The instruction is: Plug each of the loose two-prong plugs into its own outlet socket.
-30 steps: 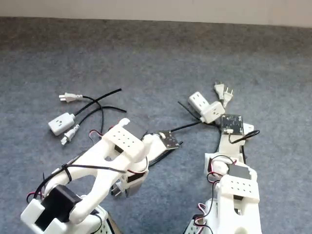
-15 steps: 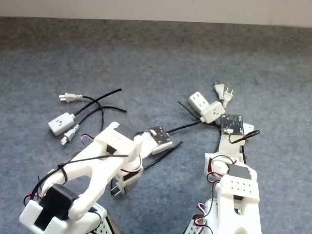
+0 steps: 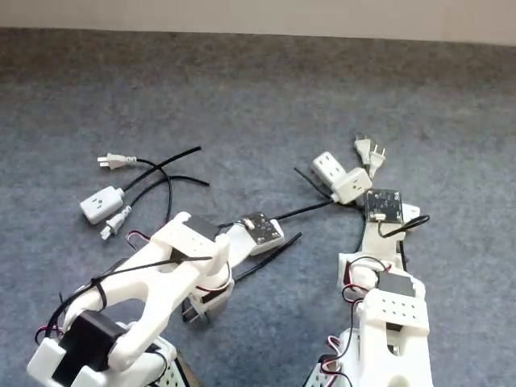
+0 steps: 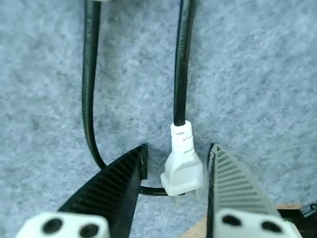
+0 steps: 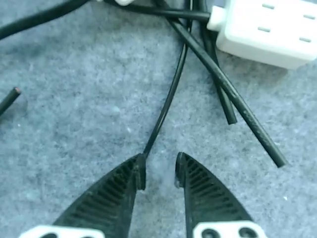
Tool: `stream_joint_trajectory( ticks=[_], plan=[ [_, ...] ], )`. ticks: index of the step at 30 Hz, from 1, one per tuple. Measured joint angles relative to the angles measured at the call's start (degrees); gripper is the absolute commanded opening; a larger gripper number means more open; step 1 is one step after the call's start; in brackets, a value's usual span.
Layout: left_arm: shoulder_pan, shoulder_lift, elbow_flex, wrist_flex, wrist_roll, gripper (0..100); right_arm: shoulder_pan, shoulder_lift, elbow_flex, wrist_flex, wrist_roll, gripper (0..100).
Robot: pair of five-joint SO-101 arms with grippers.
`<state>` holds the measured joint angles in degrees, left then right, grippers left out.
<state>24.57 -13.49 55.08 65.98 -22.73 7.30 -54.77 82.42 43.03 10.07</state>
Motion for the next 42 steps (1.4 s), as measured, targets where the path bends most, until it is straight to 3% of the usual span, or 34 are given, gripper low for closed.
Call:
stream_joint_trajectory(
  ticks=[4, 17, 25, 29, 37, 42],
  plan=[
    [2.64, -0.09, 0.09, 0.79, 0.26, 1, 0.00, 0.00, 0.00, 0.00, 0.00, 10.7],
    [3.25, 0.18, -4.31, 4.04, 0.00, 1, 0.00, 0.00, 0.00, 0.00, 0.00, 10.7],
    [3.16, 0.18, -30.86, 22.86, -0.09, 1, 0.00, 0.00, 1.41, -0.88, 0.00, 10.7],
    [3.16, 0.18, -46.77, 27.96, -0.09, 1, -0.09, 0.00, 3.87, -4.13, 0.00, 10.7],
    [3.16, 0.18, -68.57, 27.96, 0.44, 1, -0.09, 0.00, 3.87, -4.48, 0.00, 10.7],
    [3.16, -2.29, -73.49, 21.19, 11.16, 1, -0.09, 0.00, 3.87, -4.48, 0.00, 10.7]
  ],
)
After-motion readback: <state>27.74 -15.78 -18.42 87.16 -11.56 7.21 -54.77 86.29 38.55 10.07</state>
